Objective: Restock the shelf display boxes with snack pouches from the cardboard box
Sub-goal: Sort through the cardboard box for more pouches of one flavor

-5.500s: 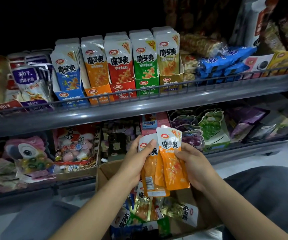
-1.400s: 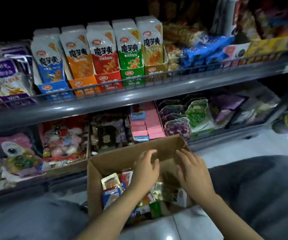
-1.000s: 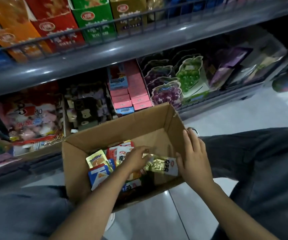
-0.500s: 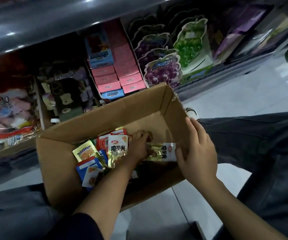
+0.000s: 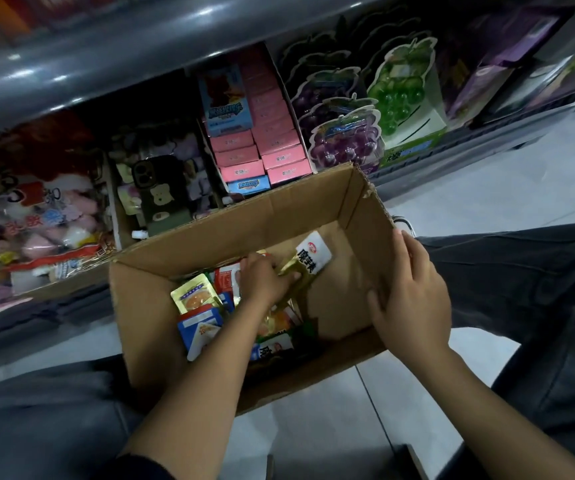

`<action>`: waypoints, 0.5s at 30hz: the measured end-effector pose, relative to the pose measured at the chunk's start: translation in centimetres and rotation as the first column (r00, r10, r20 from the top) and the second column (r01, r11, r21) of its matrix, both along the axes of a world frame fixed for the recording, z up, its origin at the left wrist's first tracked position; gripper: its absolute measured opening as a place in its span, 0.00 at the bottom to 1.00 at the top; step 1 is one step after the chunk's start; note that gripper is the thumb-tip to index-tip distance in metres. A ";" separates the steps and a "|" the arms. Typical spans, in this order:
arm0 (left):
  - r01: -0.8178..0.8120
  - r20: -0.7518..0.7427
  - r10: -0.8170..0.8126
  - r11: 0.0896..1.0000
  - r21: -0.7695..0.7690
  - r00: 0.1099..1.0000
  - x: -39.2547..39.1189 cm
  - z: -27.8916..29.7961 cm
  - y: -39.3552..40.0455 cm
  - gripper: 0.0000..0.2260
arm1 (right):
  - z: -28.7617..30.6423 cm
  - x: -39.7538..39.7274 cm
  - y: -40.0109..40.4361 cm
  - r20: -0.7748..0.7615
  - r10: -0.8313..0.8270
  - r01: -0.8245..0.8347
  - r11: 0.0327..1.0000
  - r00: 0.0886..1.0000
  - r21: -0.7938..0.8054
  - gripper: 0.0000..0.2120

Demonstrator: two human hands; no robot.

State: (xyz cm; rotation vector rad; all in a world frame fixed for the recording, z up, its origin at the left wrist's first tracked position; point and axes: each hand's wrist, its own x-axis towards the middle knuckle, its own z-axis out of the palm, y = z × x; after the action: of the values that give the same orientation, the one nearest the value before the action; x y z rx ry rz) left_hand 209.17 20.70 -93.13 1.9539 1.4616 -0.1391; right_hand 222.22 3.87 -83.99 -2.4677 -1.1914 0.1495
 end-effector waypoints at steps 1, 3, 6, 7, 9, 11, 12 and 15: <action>-0.026 -0.036 0.027 0.999 0.028 0.999 -1.2 0.0 -0.1 0.18 | 0.0 -0.1 0.0 0.001 0.002 -0.002 1.000 1.000 -0.007 0.40; -0.060 -0.072 0.065 0.996 0.067 0.995 -3.5 -0.7 -0.4 0.18 | 0.0 -0.1 0.0 0.003 0.009 -0.009 1.000 1.000 -0.016 0.40; -0.149 -0.070 0.157 0.983 0.111 0.985 -5.3 -1.3 -0.8 0.22 | 0.0 -0.2 -0.1 0.011 0.018 -0.018 1.000 1.000 -0.022 0.41; -0.187 -0.054 0.193 0.978 0.097 0.980 -5.4 -1.1 -0.8 0.26 | -0.1 -0.2 -0.2 0.014 0.019 -0.019 1.000 1.000 -0.019 0.40; -0.203 -0.044 0.206 0.977 0.064 0.978 -5.3 -0.9 -0.3 0.35 | -0.1 -0.2 -0.2 0.013 0.014 -0.014 1.000 1.000 -0.010 0.39; -0.160 -0.083 0.160 0.987 0.011 0.984 -5.3 -0.7 0.1 0.40 | -0.1 -0.2 -0.1 0.013 0.006 -0.006 1.000 1.000 -0.004 0.38; -0.145 -0.112 0.140 0.989 -0.034 0.984 -5.3 -0.7 0.2 0.41 | -0.1 -0.2 -0.1 0.014 0.004 -0.004 1.000 1.000 -0.001 0.37; -0.131 -0.165 0.105 0.979 -0.159 0.981 -5.5 -0.4 0.7 0.42 | -0.1 -0.2 -0.1 0.009 0.004 -0.004 1.000 1.000 0.002 0.37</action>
State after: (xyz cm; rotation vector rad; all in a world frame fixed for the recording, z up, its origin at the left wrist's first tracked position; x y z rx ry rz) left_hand 203.71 21.41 -93.54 1.7474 1.6079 -0.3585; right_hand 222.03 3.79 -84.10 -2.4669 -1.1993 0.1386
